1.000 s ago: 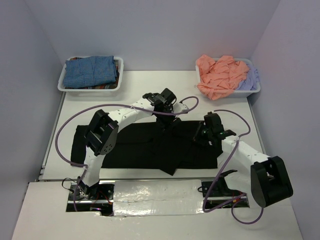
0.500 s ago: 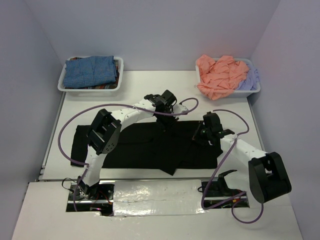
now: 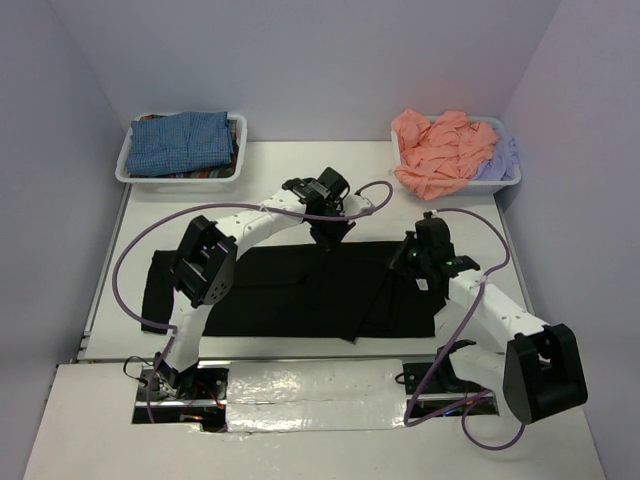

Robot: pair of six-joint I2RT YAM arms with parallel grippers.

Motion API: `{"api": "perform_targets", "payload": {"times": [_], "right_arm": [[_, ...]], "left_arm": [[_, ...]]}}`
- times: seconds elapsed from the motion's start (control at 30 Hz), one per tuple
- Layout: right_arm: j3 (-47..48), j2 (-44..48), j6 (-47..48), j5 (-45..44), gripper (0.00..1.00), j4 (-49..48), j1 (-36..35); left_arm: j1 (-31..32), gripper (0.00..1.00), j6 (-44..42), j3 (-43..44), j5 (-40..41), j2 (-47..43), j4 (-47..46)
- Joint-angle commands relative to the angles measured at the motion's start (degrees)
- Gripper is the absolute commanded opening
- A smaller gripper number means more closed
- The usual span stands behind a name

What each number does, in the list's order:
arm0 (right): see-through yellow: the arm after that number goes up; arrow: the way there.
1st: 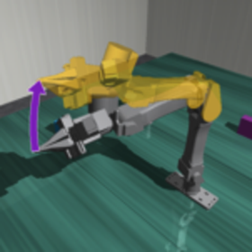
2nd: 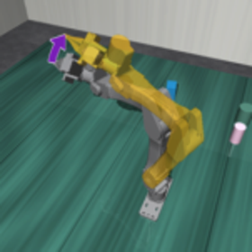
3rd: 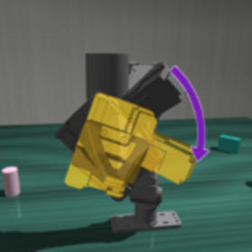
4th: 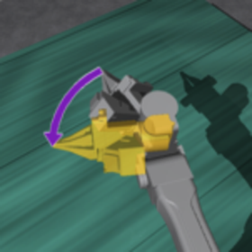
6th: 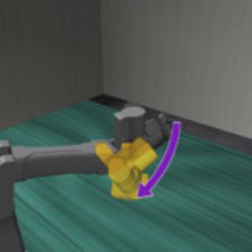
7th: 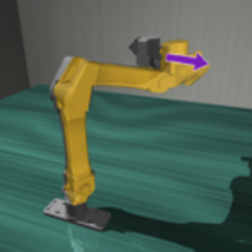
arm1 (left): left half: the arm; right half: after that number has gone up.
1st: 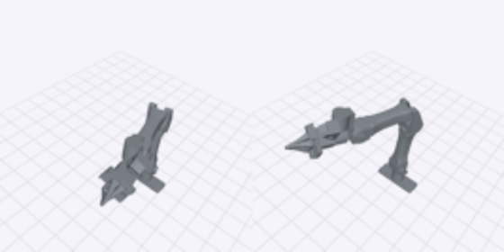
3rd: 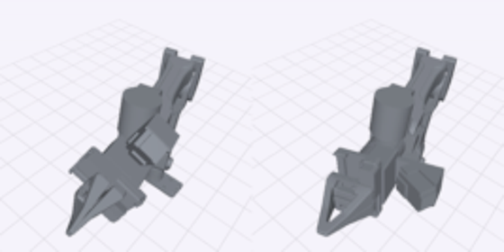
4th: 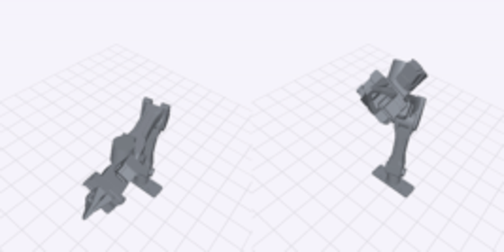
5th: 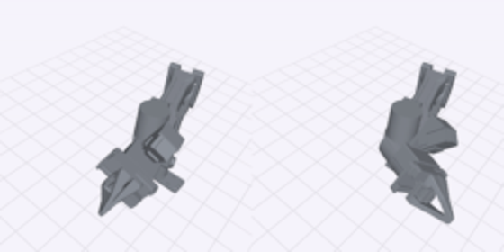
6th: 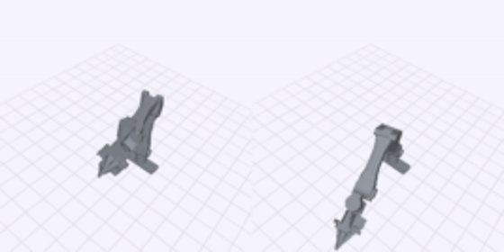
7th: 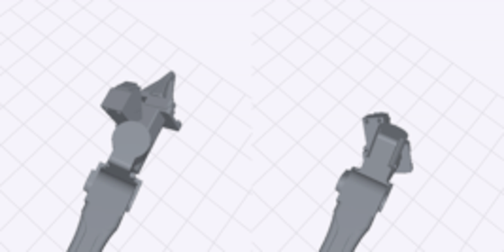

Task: Fold and stack the long sleeve shirts
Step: Fold the shirt

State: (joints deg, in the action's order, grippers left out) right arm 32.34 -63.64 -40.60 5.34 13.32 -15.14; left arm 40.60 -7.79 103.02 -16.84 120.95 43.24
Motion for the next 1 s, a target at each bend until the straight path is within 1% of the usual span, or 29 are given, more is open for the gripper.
{"api": "perform_targets", "payload": {"times": [0.0,0.17,0.3,0.47,0.6,0.67,0.7,0.73,0.77,0.83,0.87,0.93,0.97], "right_arm": [[3.5,-1.0,0.9,-1.4,0.0,0.6,2.0],[4.4,-3.2,1.4,0.5,0.0,-2.1,4.6],[5.5,-7.2,1.5,2.8,0.0,-3.5,4.9],[7.5,-11.5,1.2,3.3,0.0,-4.9,4.8],[9.1,-14.6,1.8,3.0,0.0,-4.1,4.9],[9.8,-15.3,2.2,2.0,0.0,-2.4,4.8],[10.2,-15.7,2.2,1.1,0.02,-1.6,4.8],[10.6,-15.6,2.1,-0.1,0.06,0.5,4.9],[10.8,-15.5,2.0,-2.9,0.18,1.3,4.9],[12.3,-15.0,2.0,-5.2,0.39,4.7,4.8],[13.1,-15.1,2.3,-8.3,0.51,6.0,4.9],[16.7,-15.1,2.9,-10.3,0.68,11.1,4.9],[17.7,-15.0,3.2,-11.0,0.69,12.8,4.9]], "left_arm": [[-0.8,0.0,-1.0,1.1,-0.1,-0.4,0.2],[-1.8,0.0,-0.7,-0.4,0.8,-0.7,-2.5],[-1.6,0.0,0.1,-0.6,-1.3,0.3,-3.2],[-1.5,0.0,-0.1,1.6,0.1,1.4,-2.6],[-1.6,0.0,-1.3,1.8,1.0,1.0,-1.5],[-1.8,0.04,-1.6,1.6,1.5,0.9,-1.1],[-1.9,0.07,-1.8,1.2,1.7,0.6,-1.1],[-2.1,0.12,-1.9,1.1,1.9,0.5,-0.9],[-2.2,0.24,-2.0,1.0,2.3,0.4,-0.9],[-2.6,0.36,-2.2,1.0,3.1,-0.3,-0.8],[-2.8,0.44,-2.2,1.2,4.2,-0.7,-0.6],[-2.8,0.52,-2.9,2.4,6.0,-1.2,0.4],[-2.8,0.53,-3.3,2.9,7.0,-1.9,1.0]]}}
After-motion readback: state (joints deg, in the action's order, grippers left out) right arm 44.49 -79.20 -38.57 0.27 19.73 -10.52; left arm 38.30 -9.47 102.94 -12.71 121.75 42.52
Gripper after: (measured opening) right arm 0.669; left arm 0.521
